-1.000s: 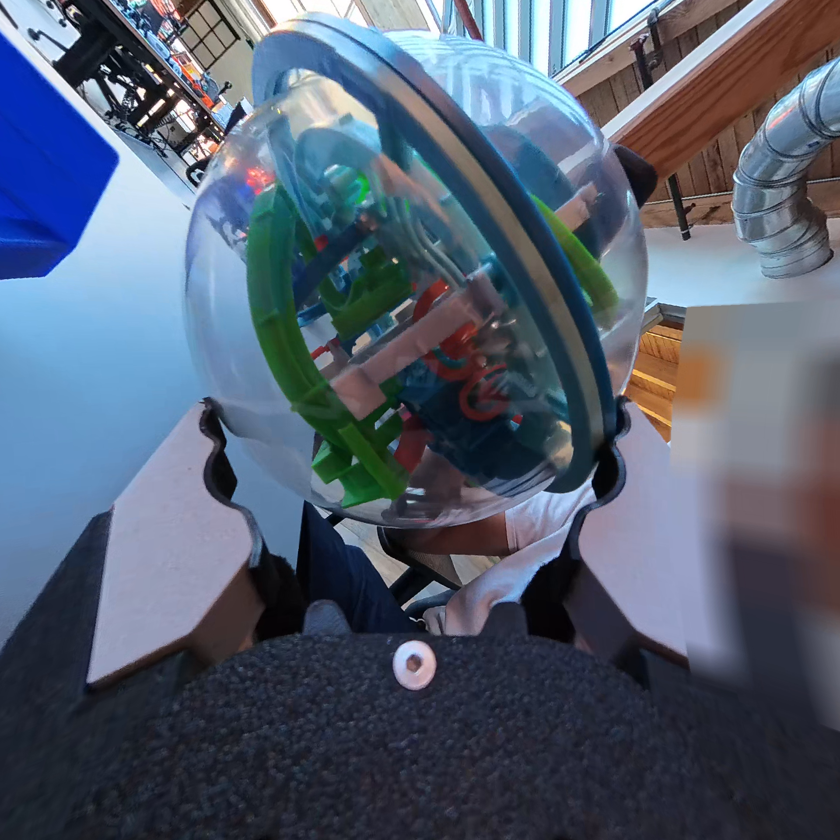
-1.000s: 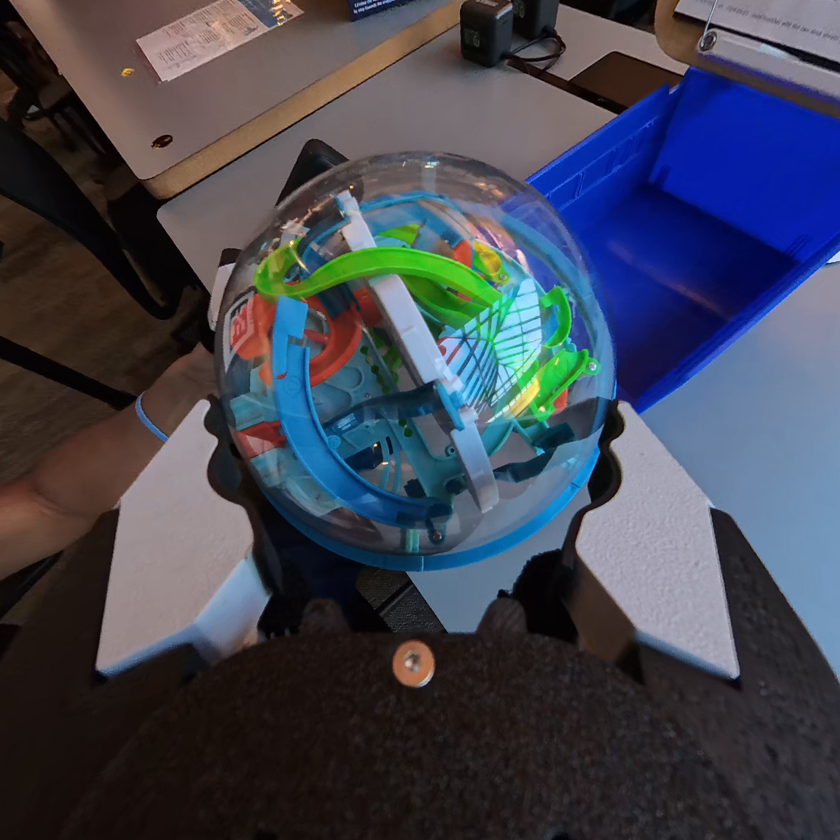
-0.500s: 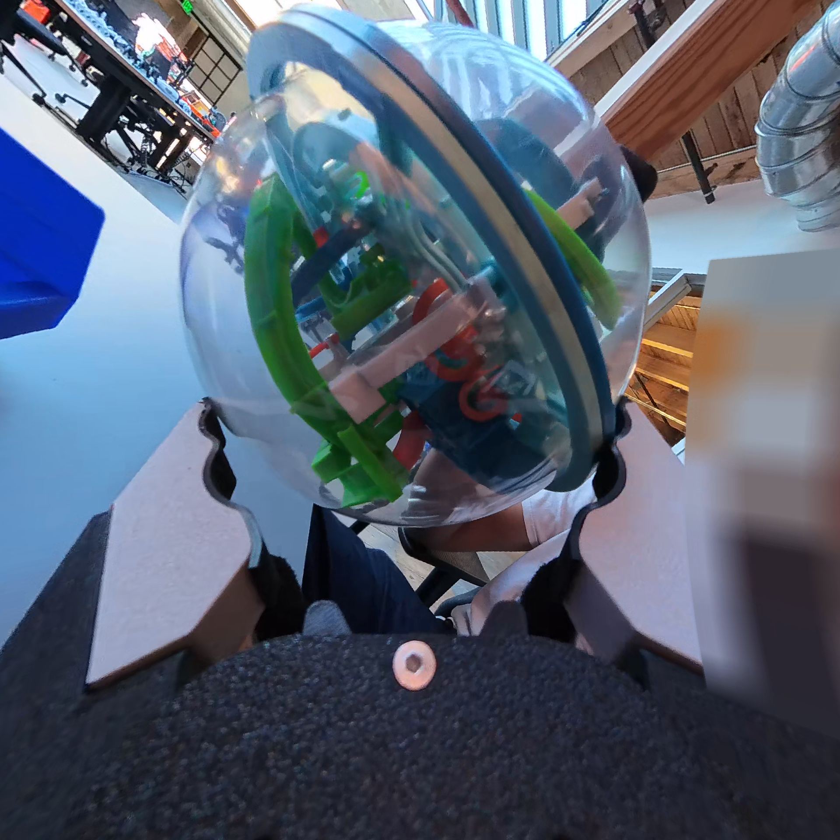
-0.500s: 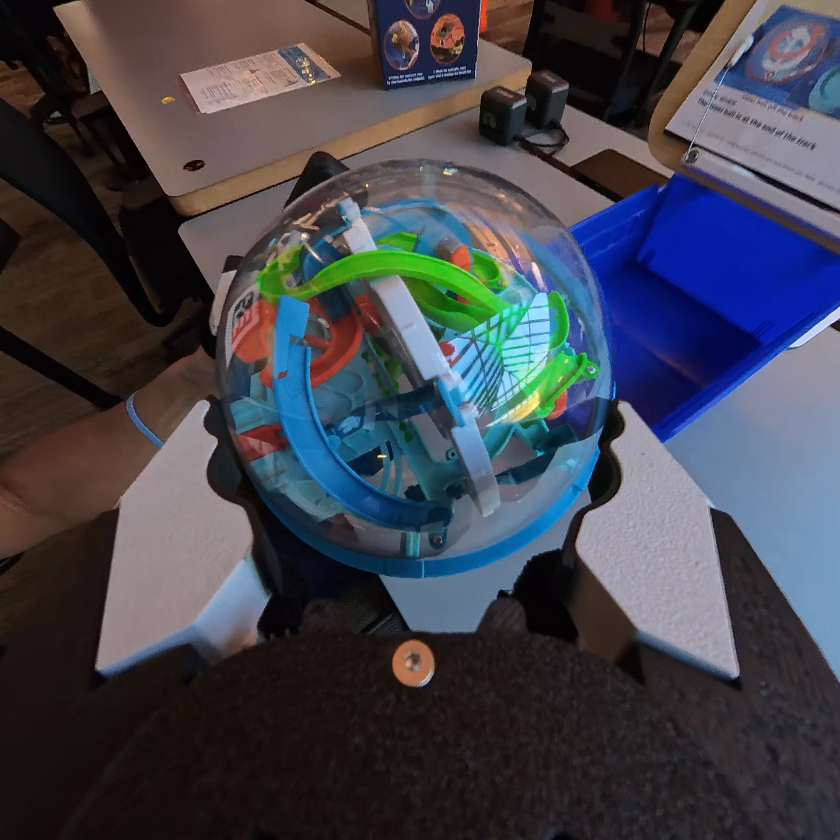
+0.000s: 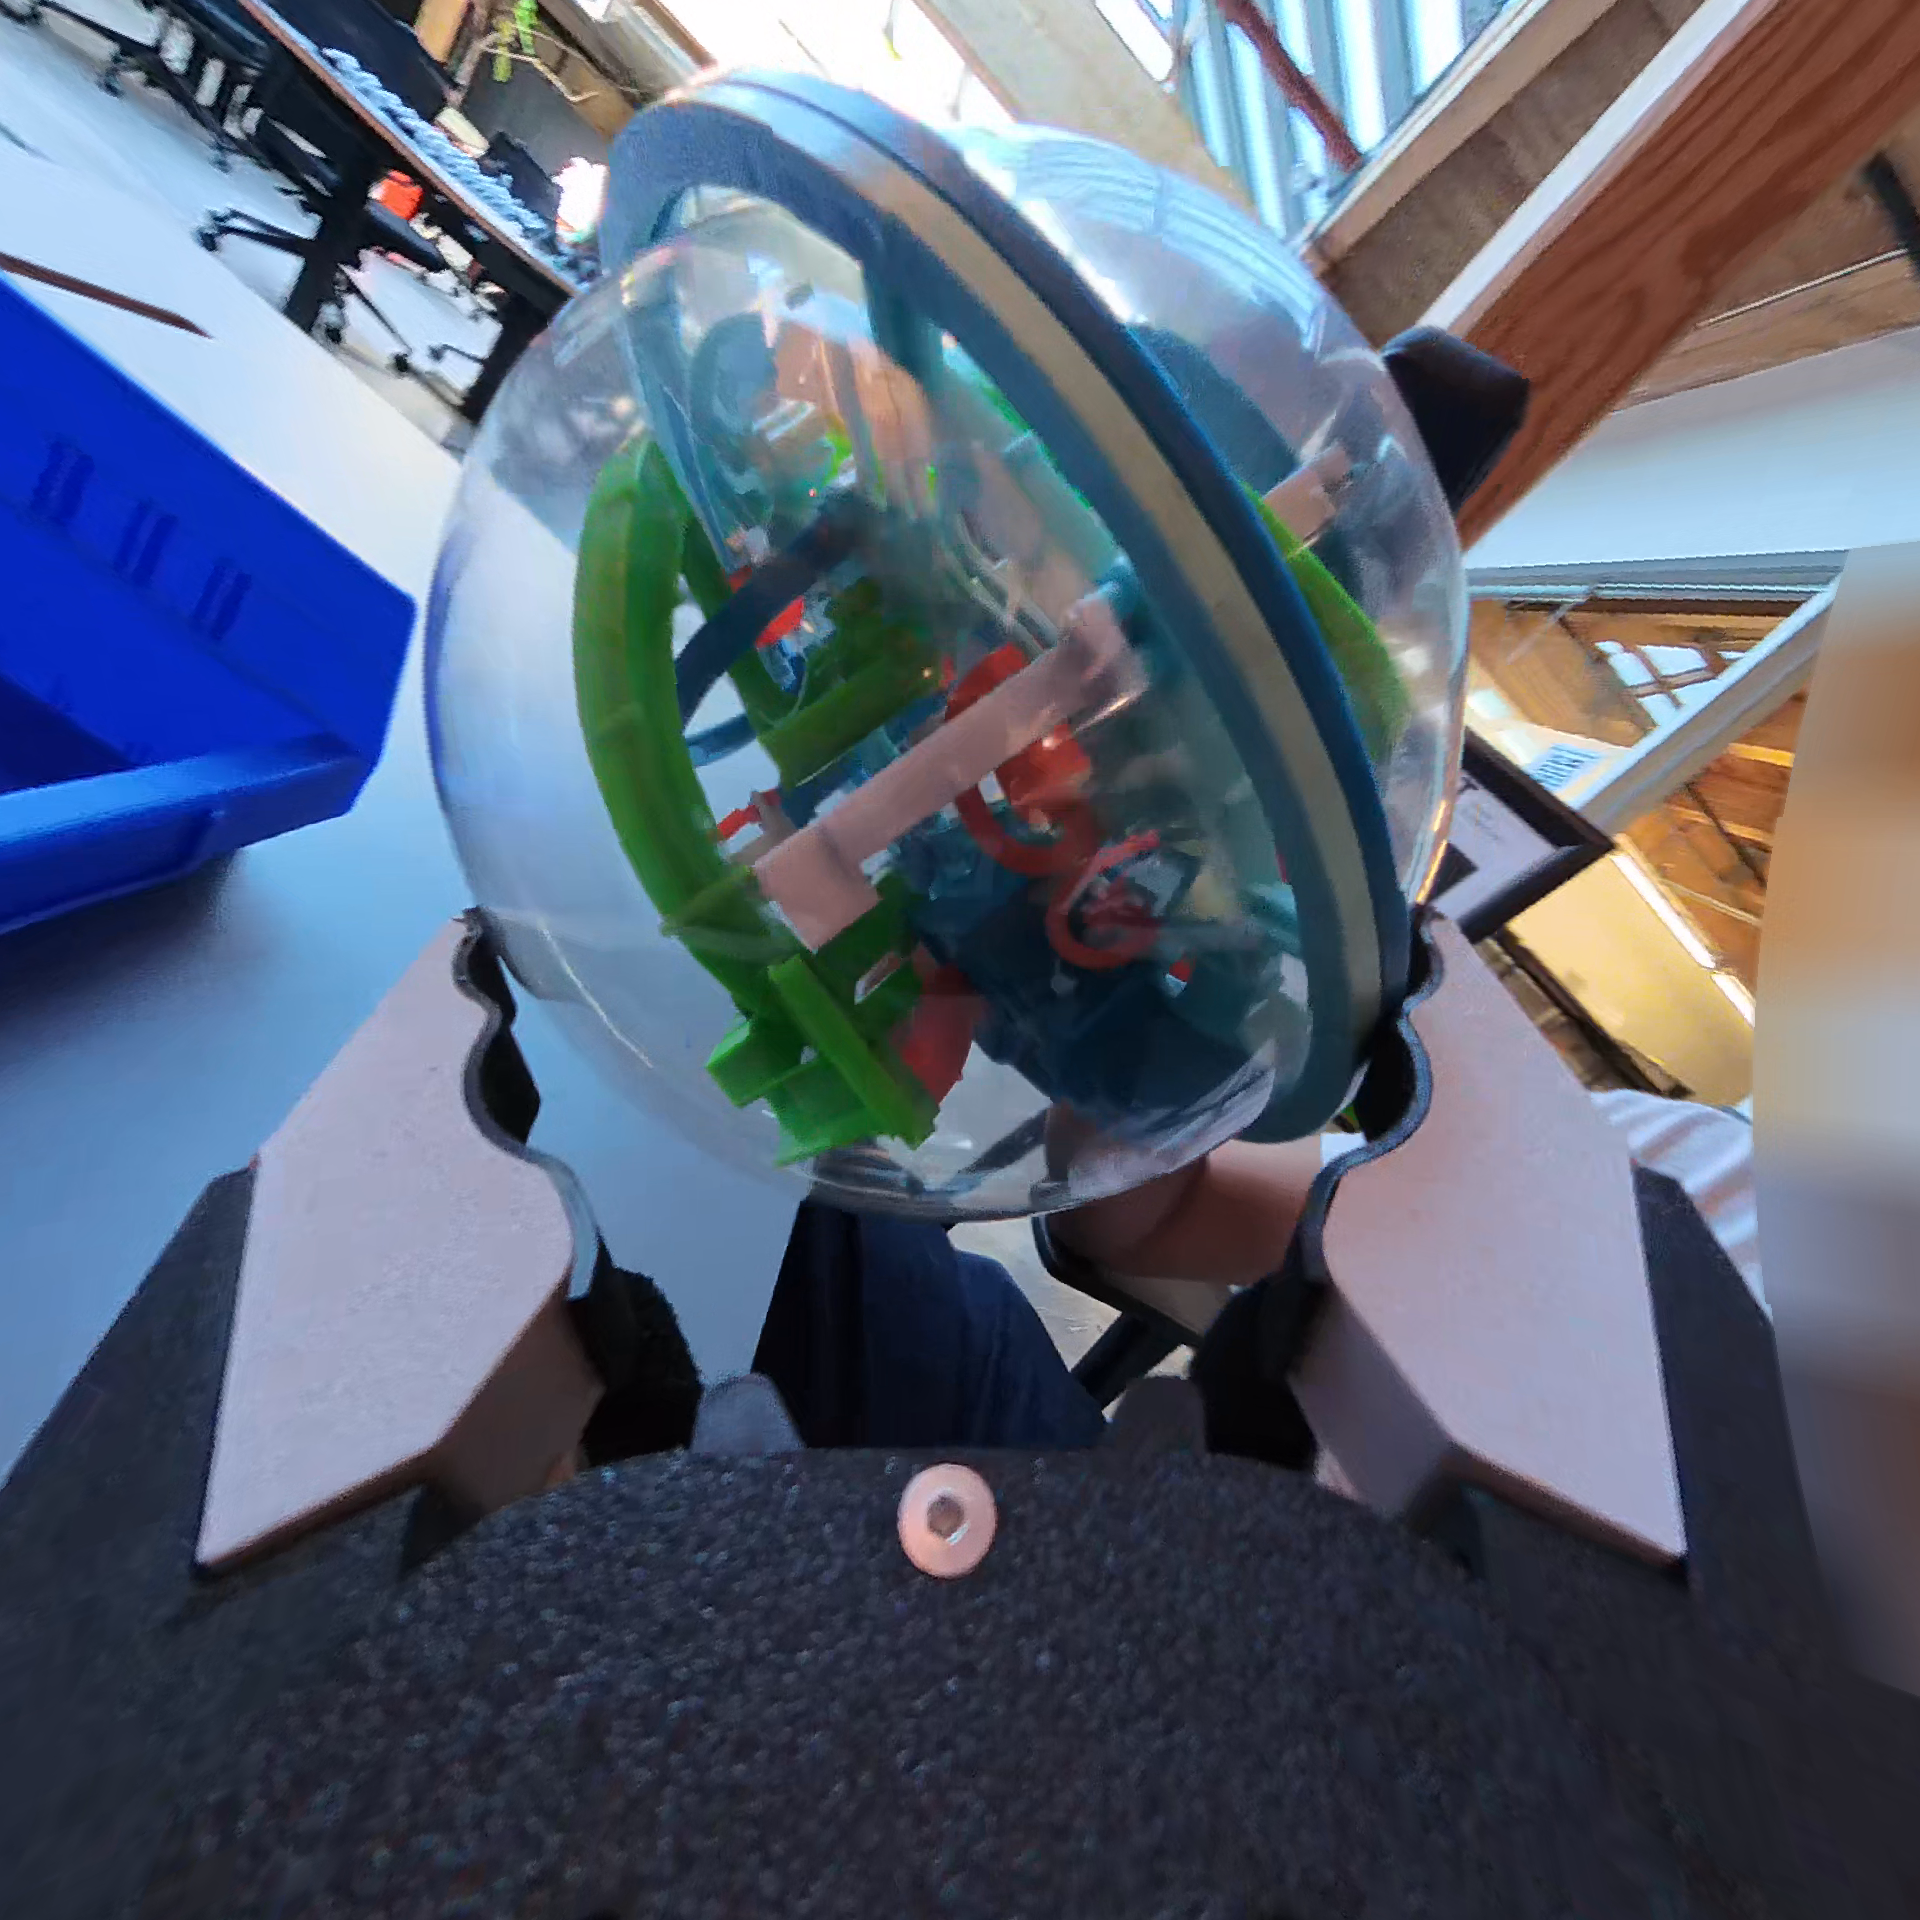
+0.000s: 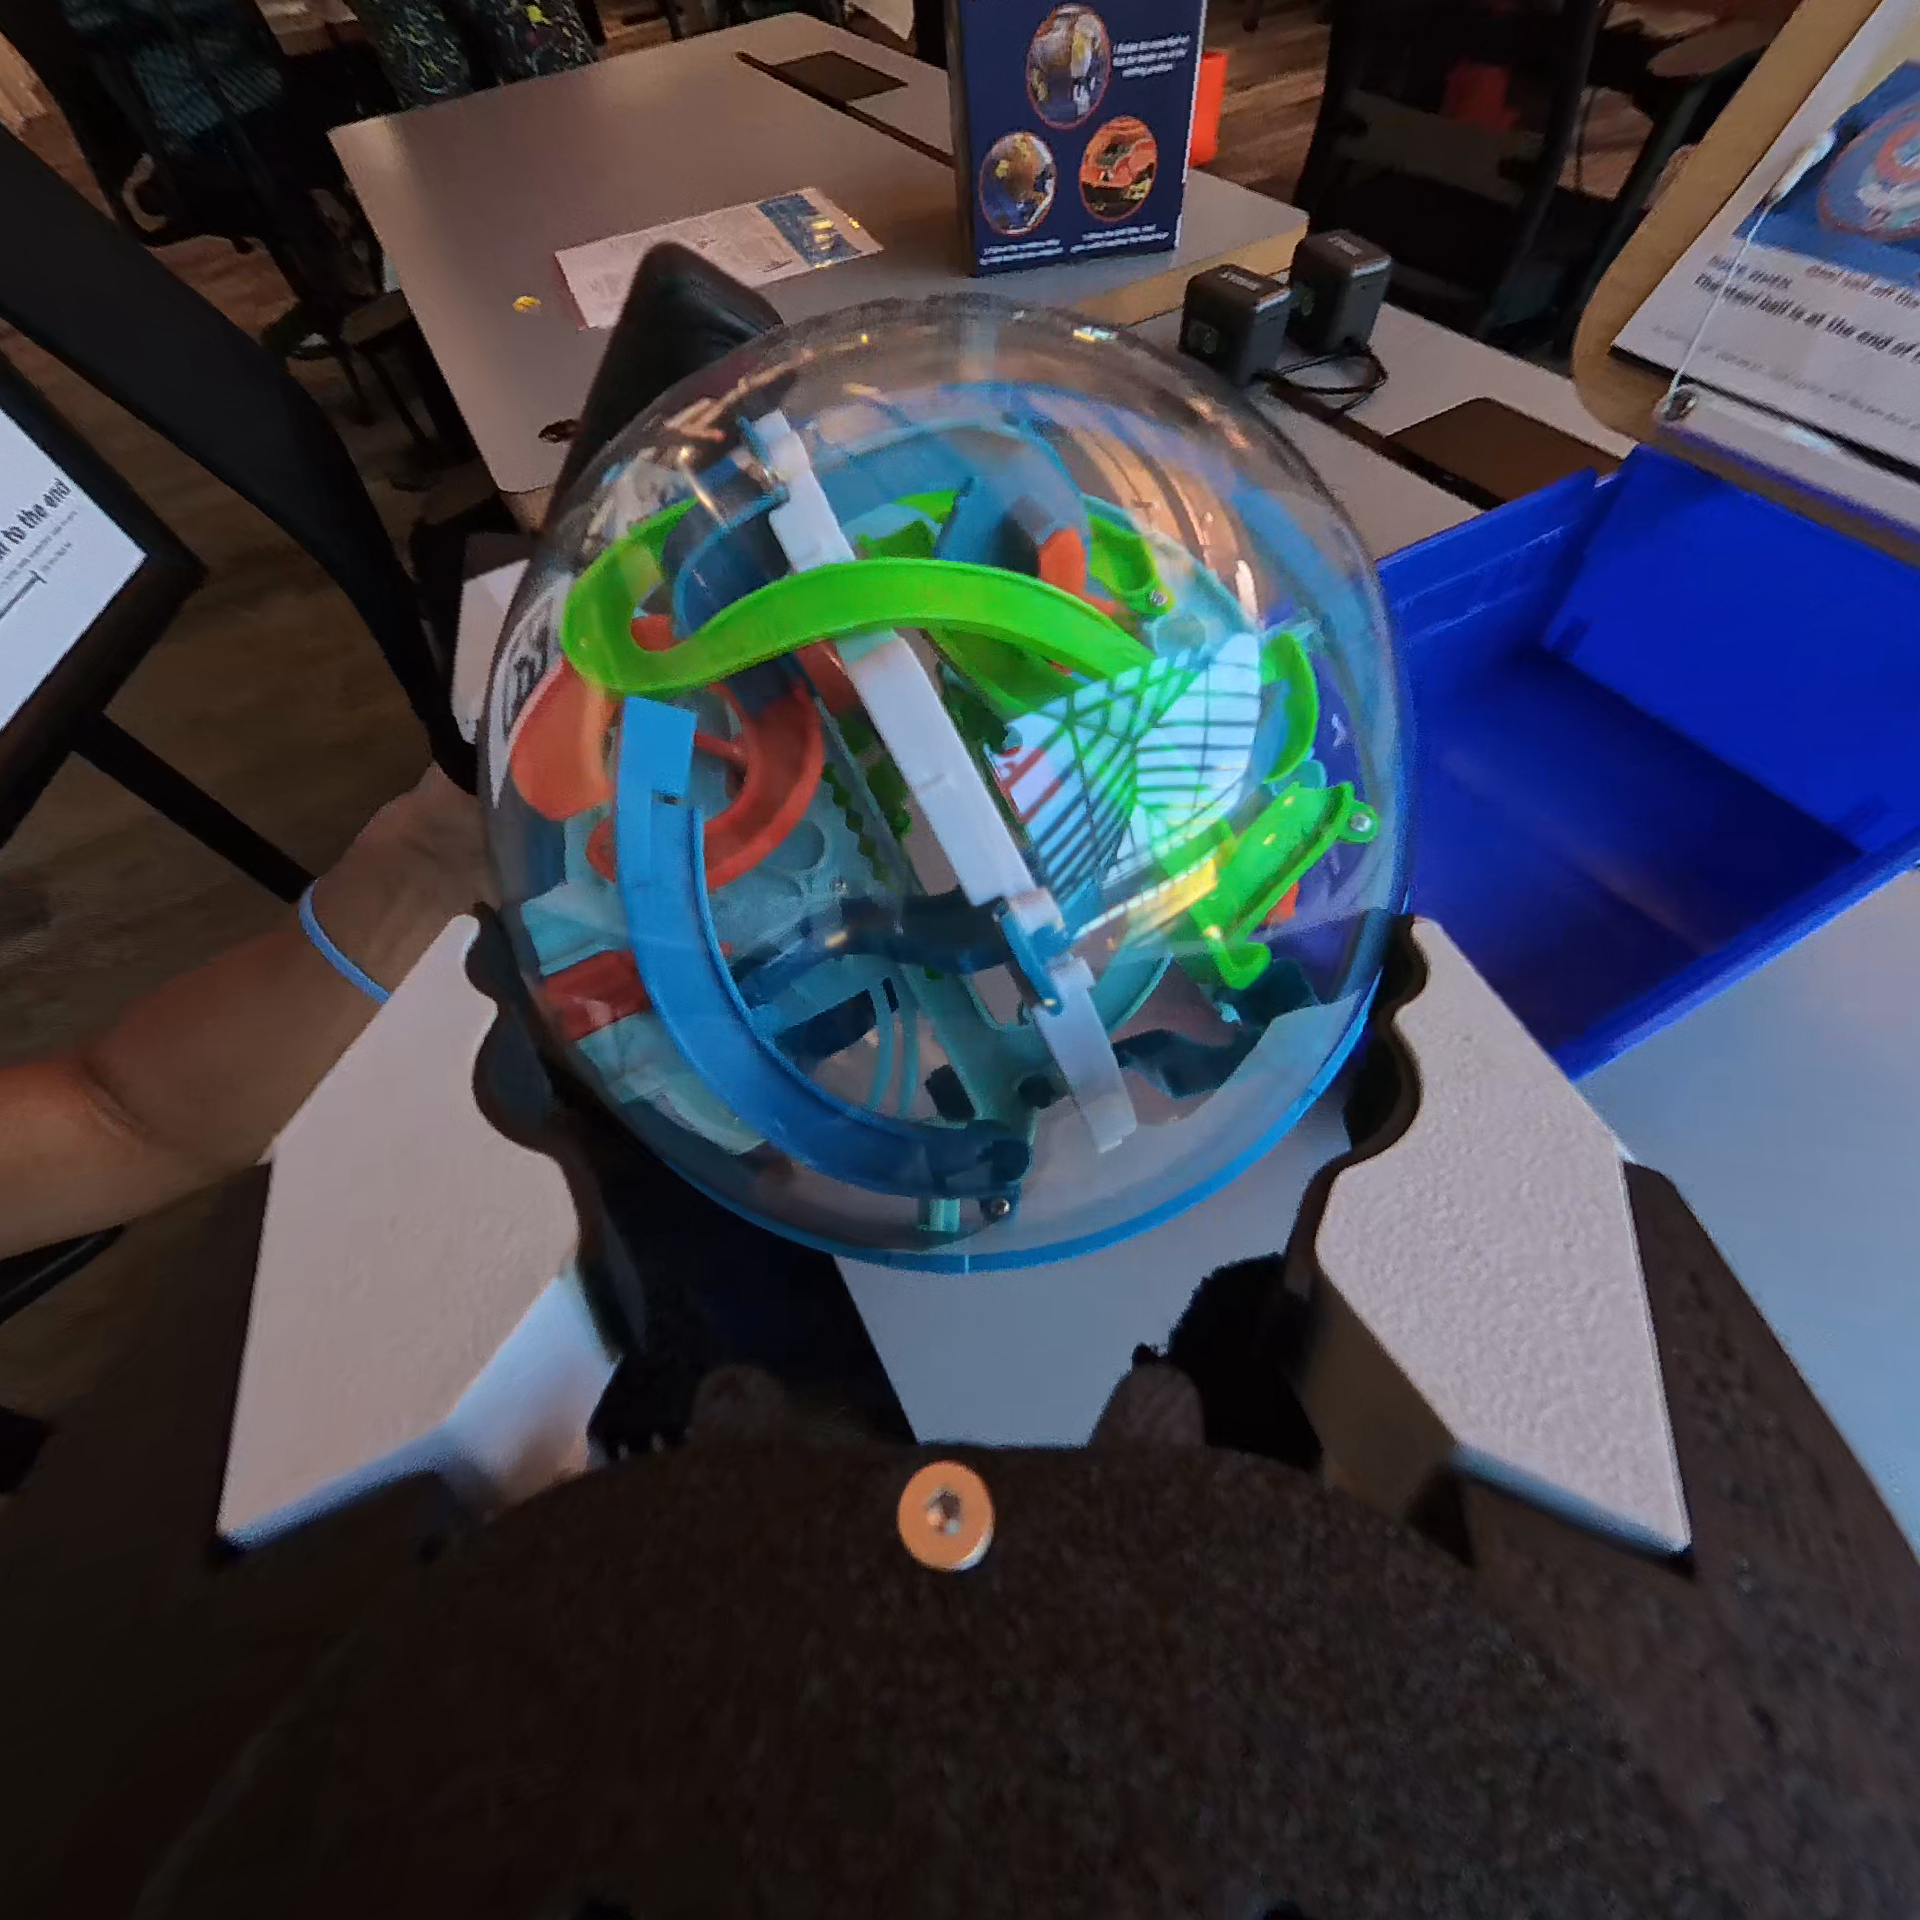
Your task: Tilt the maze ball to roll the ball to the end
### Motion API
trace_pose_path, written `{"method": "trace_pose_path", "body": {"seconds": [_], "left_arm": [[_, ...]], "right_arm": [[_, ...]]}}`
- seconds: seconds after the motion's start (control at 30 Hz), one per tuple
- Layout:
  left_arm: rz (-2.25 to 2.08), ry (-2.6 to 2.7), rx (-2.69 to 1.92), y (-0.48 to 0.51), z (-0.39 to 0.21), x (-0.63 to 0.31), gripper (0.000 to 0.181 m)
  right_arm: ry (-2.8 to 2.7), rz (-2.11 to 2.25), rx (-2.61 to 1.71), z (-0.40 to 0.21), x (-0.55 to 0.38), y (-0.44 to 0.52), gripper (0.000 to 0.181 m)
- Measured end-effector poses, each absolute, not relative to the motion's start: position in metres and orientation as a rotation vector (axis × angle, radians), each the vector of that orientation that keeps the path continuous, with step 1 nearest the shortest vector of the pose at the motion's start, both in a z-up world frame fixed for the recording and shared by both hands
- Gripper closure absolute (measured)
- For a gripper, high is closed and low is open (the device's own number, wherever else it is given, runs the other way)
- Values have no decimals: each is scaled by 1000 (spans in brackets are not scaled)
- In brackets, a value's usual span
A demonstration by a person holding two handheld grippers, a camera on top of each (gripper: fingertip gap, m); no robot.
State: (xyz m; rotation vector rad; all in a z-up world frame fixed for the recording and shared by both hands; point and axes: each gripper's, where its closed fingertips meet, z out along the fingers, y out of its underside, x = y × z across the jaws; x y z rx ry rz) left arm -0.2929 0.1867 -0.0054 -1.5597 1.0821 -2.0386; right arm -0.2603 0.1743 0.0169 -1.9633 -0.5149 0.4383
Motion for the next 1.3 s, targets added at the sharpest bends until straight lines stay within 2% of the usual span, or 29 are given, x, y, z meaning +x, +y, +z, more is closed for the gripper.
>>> {"method": "trace_pose_path", "body": {"seconds": [0.33,0.57,0.73,1.3], "left_arm": [[-1867,1019,-1766,197,-14,-299,23],[-1641,980,-1989,209,-47,-294,23],[-1613,1026,-2060,206,-64,-289,23],[-2012,1399,-2125,119,-102,-250,26]], "right_arm": [[-494,645,-2005,-4,-263,183,27],[-515,913,-2127,-56,-257,188,27],[-514,971,-2174,-70,-251,188,27],[-477,779,-2491,-72,-196,131,28]]}}
